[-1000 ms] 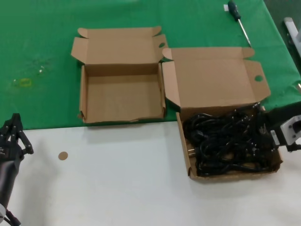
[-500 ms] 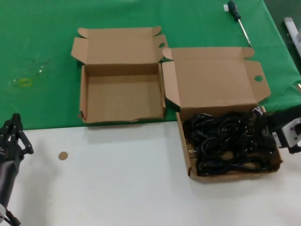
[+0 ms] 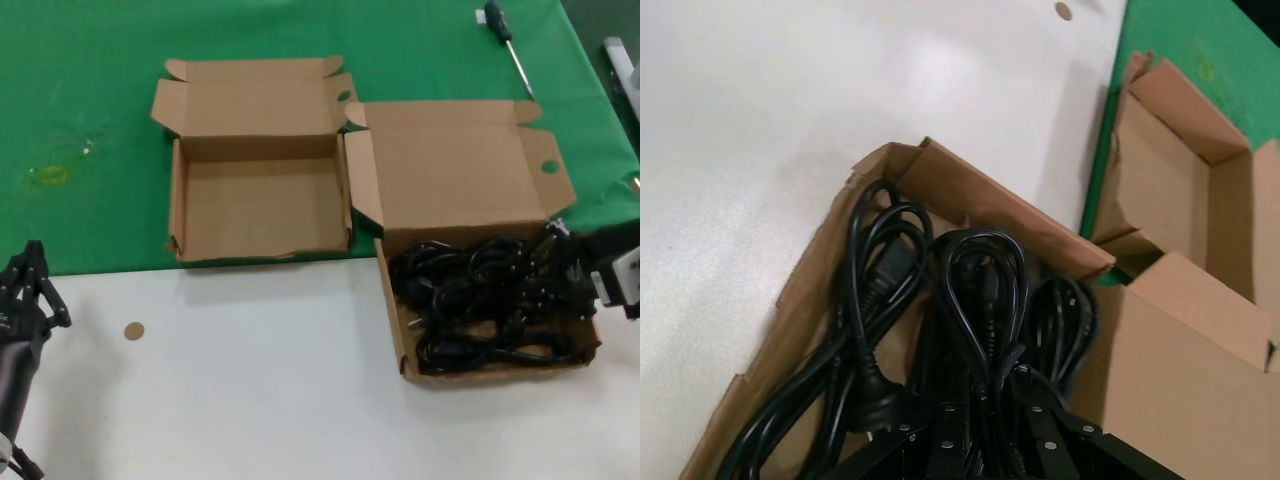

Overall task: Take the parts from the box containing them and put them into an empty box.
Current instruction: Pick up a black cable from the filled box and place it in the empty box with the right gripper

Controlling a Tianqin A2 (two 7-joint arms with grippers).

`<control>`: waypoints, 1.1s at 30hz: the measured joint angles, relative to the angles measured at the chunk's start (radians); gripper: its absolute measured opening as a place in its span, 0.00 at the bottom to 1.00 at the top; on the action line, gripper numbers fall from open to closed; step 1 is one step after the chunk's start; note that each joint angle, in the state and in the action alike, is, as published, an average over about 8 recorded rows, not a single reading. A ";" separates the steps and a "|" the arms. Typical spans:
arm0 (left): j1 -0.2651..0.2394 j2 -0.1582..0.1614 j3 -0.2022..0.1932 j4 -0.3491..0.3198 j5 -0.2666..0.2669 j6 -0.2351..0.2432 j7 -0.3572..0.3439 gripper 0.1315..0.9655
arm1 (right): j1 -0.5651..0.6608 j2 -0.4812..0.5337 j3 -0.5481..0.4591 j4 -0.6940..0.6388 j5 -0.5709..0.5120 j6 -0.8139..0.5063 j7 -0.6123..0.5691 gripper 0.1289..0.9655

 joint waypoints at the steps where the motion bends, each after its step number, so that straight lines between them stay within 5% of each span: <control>1: 0.000 0.000 0.000 0.000 0.000 0.000 0.000 0.02 | 0.001 0.004 0.003 0.005 0.001 -0.001 0.008 0.10; 13: 0.000 0.000 0.000 0.000 0.000 0.000 0.000 0.02 | 0.098 -0.022 0.018 0.039 0.016 -0.021 0.168 0.10; 33: 0.000 0.000 0.000 0.000 0.000 0.000 0.000 0.02 | 0.244 -0.336 -0.078 -0.037 -0.043 0.096 0.352 0.09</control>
